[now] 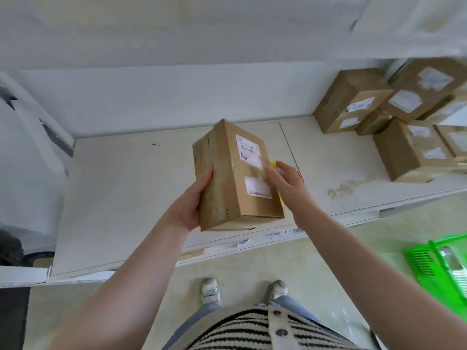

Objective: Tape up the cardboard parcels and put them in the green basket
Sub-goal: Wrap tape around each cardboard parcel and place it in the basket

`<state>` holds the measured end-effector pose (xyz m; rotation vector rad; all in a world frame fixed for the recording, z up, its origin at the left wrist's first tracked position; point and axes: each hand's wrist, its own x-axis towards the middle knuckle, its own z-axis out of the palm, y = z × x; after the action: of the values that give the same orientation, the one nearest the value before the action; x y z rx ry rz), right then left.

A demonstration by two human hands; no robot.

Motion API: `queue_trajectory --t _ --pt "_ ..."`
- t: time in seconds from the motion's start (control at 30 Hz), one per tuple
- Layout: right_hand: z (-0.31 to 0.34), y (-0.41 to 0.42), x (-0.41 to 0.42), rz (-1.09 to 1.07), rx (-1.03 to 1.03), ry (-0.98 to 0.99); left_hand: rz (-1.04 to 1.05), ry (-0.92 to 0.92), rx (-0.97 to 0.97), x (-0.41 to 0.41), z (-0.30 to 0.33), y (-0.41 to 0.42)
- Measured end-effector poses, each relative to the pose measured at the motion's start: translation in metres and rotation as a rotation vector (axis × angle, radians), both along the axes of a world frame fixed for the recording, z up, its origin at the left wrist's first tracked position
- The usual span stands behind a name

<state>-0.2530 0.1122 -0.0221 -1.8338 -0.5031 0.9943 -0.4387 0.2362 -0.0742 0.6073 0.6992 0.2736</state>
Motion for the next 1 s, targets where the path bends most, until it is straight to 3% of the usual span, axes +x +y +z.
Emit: queue_trajectory --t 0.17,0.3,0.5,0.57,0.73,1.0 --pt "0.005 -0.064 0.047 -0.149 0.01 0.408 -0.191 -0.036 0.016 0.074 0.01 -0.031" --pt "0.002 -0.124 0.089 -0.333 0.061 0.401 -0.294 0.02 0.106 0.145 0.017 -0.069" --pt "-0.016 -0.235 0.167 -0.585 0.079 0.286 -0.349 0.171 0.734 0.254 0.03 -0.162" --pt "-0.025 -0.273 0.191 -0.637 0.069 0.287 -0.384 0.16 0.837 0.292 0.032 -0.204" --pt "-0.045 -0.359 0.246 -0.731 0.049 0.228 -0.575 0.208 0.623 0.384 0.029 -0.315" --pt "-0.069 -0.46 0.326 -0.976 0.053 0.275 -0.747 0.263 0.632 0.508 0.003 -0.421"
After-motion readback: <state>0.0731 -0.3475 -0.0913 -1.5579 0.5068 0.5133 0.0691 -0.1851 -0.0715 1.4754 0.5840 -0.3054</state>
